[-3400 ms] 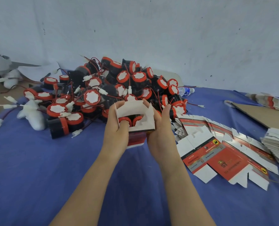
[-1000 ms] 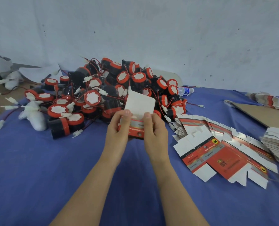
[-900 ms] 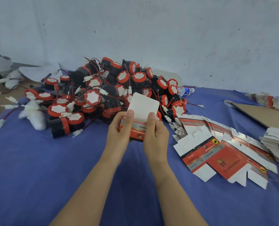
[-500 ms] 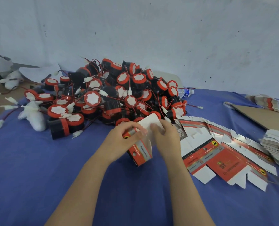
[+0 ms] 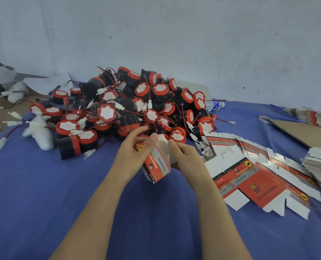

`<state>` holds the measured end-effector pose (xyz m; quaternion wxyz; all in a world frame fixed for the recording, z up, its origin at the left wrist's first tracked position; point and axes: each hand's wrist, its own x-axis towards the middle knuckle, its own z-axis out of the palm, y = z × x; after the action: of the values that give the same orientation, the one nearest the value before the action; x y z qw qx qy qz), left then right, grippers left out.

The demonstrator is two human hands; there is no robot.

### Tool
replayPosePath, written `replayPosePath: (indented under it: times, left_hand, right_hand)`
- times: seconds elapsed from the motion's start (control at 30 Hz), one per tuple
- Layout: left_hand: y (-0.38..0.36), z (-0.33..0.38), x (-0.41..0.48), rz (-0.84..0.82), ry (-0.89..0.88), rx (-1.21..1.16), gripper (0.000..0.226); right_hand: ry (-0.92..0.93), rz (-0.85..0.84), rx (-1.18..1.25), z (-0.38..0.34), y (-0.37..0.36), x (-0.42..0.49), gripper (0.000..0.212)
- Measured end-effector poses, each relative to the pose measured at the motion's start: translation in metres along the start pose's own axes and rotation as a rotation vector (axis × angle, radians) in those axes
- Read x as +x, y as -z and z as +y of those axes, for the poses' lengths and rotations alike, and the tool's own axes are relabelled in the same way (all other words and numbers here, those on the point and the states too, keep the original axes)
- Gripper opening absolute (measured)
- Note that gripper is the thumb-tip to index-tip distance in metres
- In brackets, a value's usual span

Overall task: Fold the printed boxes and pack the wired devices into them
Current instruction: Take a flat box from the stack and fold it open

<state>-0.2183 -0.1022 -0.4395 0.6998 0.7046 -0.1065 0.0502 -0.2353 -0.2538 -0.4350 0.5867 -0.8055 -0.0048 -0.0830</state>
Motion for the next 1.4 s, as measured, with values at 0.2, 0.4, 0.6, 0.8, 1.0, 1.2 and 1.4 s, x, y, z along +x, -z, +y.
replayPosePath:
  times: [0.2,0.4,0.6,0.8,1.0,1.2,1.4]
  left_hand:
    - [-0.004,0.009,-0.002,-0.065,0.170,-0.392,0.059]
    - [0.006,0.011,-0.003,-0.191,0.107,-0.553,0.061]
    - [0.009,0.015,0.001,-0.010,0.123,-0.621,0.062]
    - [0.030,0.009,0.009,0.491,0.098,-1.127,0.042]
    - [0.033,0.007,0.010,0.509,0.187,-1.162,0.056]
    - [0.025,0.001,0.009,0.572,0.284,-1.025,0.054]
    - [0.025,0.002,0.010,0.549,0.159,-1.008,0.048]
  right_hand:
    - [-0.096,0.231,-0.093,0.005,-0.005,0.008,0.043]
    - [-0.574,-0.341,0.882,0.002,-0.033,-0.006,0.049]
    - [-0.504,0.152,0.968,-0.004,-0.035,0.002,0.040]
    - [0.067,0.395,-0.212,0.008,-0.018,0.019,0.038]
    - [0.010,-0.006,-0.702,0.008,-0.037,0.055,0.067]
    - [0.061,0.089,-0.860,0.006,-0.044,0.060,0.052]
    - [0.089,0.151,-0.641,0.006,-0.047,0.057,0.046]
